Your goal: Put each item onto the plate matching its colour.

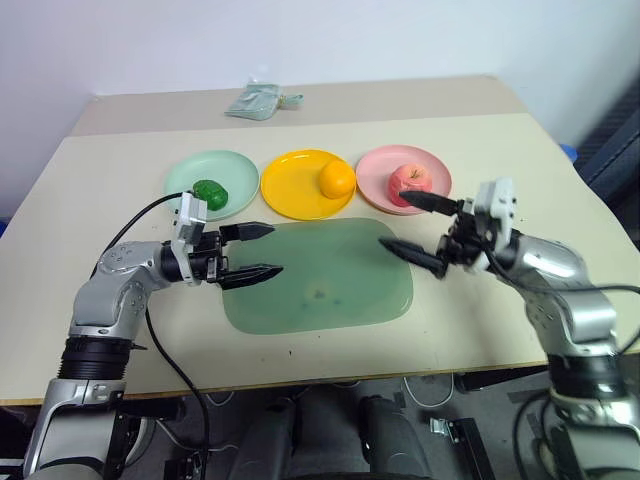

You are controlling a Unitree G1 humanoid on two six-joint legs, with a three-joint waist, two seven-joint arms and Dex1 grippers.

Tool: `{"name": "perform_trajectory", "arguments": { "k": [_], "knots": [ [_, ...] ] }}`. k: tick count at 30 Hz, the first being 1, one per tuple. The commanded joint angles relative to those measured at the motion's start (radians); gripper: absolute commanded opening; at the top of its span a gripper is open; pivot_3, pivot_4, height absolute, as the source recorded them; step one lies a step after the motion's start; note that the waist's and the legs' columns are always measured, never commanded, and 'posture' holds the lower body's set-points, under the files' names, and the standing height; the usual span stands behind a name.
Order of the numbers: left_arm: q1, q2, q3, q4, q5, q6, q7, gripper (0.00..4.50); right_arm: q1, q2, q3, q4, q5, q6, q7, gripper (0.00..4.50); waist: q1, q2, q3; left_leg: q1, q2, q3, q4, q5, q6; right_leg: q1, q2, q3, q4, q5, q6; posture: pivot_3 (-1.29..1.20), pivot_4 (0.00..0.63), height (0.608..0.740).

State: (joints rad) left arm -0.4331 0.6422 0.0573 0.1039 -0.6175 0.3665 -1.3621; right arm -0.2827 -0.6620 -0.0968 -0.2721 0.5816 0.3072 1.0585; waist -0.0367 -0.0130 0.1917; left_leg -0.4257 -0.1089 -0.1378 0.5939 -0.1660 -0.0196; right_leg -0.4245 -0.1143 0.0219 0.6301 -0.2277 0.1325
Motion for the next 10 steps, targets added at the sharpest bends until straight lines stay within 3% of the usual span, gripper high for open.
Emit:
{"name": "perform_trajectory", "arguments": {
  "k": [1, 10],
  "knots": [
    [0.007, 0.029, 0.037, -0.003, -0.024, 0.001, -0.046, 4.50, 0.080, -0.054, -0.043, -0.123, 0.047, 0.008, 0.050, 4.46, 0.000, 0.000, 0.000, 0.000, 0.000, 0.000, 0.000, 0.000, 0.000, 0.000, 0.000, 0.000, 0.000, -0.001, -0.002, 0.00, 0.150, 0.740],
    [0.001, 0.049, 0.018, 0.109, 0.036, -0.078, -0.132, 4.50, 0.198, -0.093, -0.048, -0.184, -0.005, -0.036, 0.054, 4.46, 0.020, 0.000, 0.000, 0.000, 0.000, 0.002, 0.000, 0.000, 0.000, 0.000, -0.003, 0.000, -0.001, -0.002, -0.003, 0.00, 0.150, 0.740]
  ]
}}
